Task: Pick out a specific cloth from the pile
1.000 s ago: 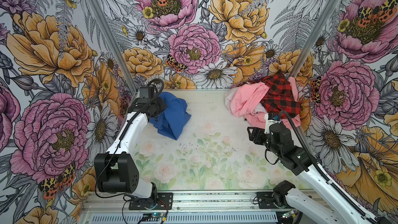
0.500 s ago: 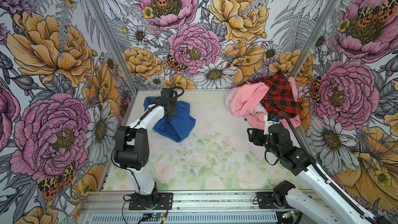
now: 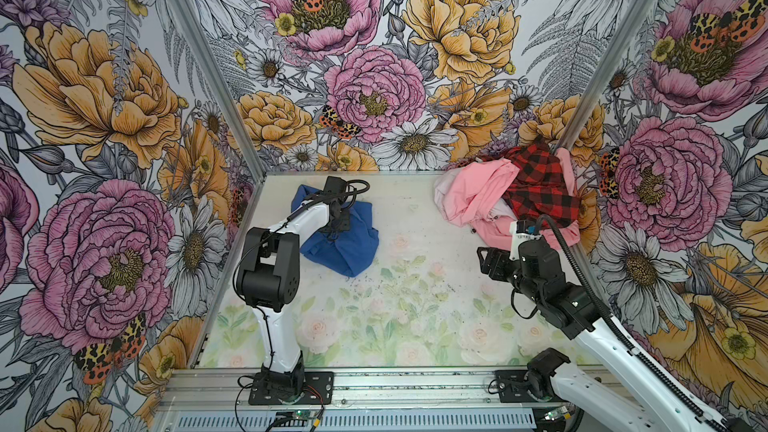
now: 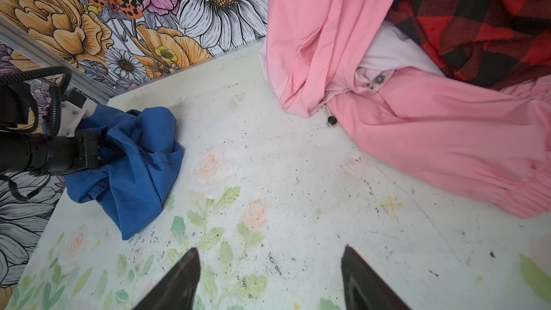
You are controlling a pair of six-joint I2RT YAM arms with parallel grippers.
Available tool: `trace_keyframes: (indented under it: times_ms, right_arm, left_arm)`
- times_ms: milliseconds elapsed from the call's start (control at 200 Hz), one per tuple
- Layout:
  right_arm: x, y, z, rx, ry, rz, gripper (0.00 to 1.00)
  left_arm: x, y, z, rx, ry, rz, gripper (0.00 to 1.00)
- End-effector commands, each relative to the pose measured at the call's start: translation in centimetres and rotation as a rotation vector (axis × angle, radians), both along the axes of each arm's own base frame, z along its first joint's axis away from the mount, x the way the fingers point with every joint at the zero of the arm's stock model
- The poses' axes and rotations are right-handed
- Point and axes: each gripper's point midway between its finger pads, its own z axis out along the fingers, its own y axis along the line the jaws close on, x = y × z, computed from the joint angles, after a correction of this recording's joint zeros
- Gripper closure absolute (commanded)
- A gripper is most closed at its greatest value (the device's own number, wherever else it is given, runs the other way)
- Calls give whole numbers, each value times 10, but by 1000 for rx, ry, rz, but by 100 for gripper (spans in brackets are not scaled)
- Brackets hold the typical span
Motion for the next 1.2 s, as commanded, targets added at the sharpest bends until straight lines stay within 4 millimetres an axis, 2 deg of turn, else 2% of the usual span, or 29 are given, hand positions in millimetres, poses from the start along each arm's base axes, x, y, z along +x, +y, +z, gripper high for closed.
trace_keyframes:
  times_ms: [0,125,295,340,425,605,686,751,816,821,826,831,951,1011,1091,1196]
  right_arm:
    - [3,-1,10,14,-34,-6,25]
    - [4,-1,11,14,-35,-6,25]
    - [4,-1,14,11,-44,-1,25]
    - [3,-2,15,12,-48,-1,25]
    - [4,-3,16,16,-50,-2,25]
    - [5,-7,16,20,-47,-8,25]
    - [5,-10,15,19,-47,-15,25]
    - [4,-17,12,6,-47,-29,25]
    - [4,-28,10,-24,-57,-55,25]
    - [5,-30,10,-27,-58,-59,25]
    - [5,-31,10,-30,-60,-61,25]
    - [5,-32,10,-32,-60,-64,25]
    - [8,-67,3,-136,-77,-159,22]
    - [9,-84,0,-198,-81,-202,21]
    - [9,-100,2,-243,-86,-240,20]
    - [10,-114,2,-262,-85,-267,18]
  left_arm:
    - [-14,-9,45,-58,-53,-54,76]
    - [-19,-10,85,-96,-137,-57,58]
    - [-38,-6,113,-125,-183,-49,31]
    - [-45,-4,120,-135,-202,-44,18]
    - [-56,-4,134,-164,-235,-52,2]
    - [-85,-4,160,-238,-300,-51,1]
    - [-101,8,162,-224,-329,-3,1]
    - [-111,29,157,-161,-359,74,1]
    - [-119,61,150,-55,-425,193,1]
    - [-120,63,145,-45,-419,201,1]
    - [-120,66,150,-43,-440,210,1]
    - [-122,69,143,-29,-430,220,1]
    - [-143,123,128,138,-582,425,1]
    - [-150,134,119,149,-660,482,1]
    - [-151,137,113,117,-735,520,1]
    - [-155,146,100,199,-707,547,1]
